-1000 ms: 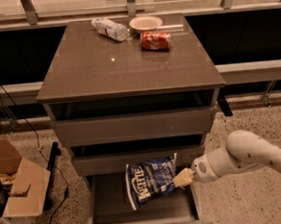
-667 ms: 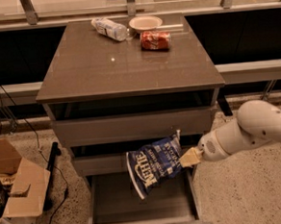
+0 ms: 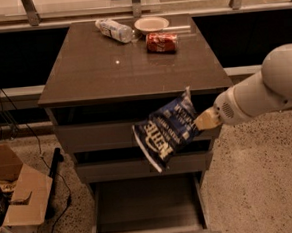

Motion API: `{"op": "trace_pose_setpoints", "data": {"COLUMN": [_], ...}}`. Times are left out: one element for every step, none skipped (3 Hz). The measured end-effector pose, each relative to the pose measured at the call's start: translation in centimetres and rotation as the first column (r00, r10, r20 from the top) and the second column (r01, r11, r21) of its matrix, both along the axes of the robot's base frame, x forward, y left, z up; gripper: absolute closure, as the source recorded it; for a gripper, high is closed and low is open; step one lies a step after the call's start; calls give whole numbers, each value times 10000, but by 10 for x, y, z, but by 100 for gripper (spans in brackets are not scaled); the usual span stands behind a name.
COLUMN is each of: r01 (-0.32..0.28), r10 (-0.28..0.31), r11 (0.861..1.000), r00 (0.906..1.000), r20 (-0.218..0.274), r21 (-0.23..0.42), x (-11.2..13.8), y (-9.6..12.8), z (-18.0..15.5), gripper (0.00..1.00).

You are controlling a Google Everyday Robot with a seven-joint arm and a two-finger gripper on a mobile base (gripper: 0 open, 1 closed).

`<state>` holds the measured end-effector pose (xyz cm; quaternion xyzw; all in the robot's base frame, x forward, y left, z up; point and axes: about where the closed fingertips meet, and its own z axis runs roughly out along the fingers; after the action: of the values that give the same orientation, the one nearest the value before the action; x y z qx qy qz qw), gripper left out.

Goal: Pick blue chip bag from bottom drawer and place on counter

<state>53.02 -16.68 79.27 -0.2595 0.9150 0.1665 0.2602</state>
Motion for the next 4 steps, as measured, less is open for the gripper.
{"op": "trace_pose_setpoints", "data": {"r01": [413, 345, 308, 294], "r10": [-211, -178, -149, -30], "r11": [9933, 9945, 9953, 9948], "r00": [9832, 9862, 9856, 9660], "r20": [1813, 1646, 1687, 2586], "r21": [-1083, -994, -920, -979], "x": [31, 28, 30, 54], "y": [-6, -5, -2, 10], "z": [86, 77, 79, 109], "gripper": [100, 100, 100, 100]}}
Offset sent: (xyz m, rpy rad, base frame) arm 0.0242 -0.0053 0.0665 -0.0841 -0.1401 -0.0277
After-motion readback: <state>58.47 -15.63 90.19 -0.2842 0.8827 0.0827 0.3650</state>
